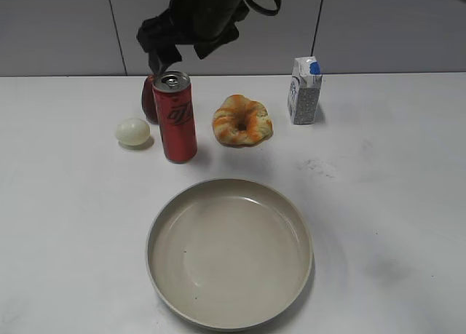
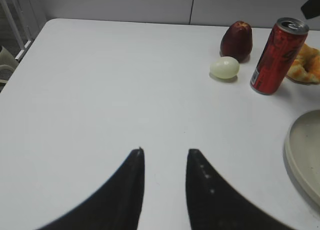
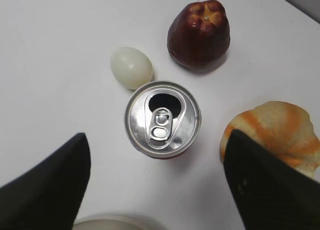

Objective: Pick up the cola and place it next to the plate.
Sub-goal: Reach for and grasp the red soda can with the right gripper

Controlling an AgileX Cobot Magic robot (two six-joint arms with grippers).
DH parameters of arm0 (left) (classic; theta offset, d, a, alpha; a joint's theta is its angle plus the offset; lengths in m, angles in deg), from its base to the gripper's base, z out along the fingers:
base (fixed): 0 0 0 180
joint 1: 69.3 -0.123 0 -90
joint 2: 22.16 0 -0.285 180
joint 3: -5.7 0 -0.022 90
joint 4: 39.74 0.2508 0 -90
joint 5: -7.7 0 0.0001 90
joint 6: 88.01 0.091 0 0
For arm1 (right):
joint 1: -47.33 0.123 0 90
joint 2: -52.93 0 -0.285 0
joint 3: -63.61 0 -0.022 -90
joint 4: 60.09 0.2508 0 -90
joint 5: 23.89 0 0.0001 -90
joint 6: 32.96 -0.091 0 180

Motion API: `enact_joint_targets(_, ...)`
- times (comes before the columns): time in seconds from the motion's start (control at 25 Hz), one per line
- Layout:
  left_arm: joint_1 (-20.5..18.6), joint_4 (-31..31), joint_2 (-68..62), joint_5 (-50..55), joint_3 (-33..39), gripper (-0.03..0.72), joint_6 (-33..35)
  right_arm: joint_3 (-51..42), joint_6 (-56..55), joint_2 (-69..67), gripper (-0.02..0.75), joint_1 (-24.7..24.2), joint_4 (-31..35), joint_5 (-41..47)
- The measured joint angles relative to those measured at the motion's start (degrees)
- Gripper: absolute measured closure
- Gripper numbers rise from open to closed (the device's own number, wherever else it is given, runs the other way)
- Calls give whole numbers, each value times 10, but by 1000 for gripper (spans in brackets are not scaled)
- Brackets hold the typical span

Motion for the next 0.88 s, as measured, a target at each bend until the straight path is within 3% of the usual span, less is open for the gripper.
enact_joint_targets(0.68, 0, 0, 0, 0, 0, 459, 0, 1, 11, -67, 97, 0, 19, -65)
enact_joint_targets(0.88, 0, 0, 0, 0, 0, 460, 0, 1, 11, -82, 147, 0, 19, -71)
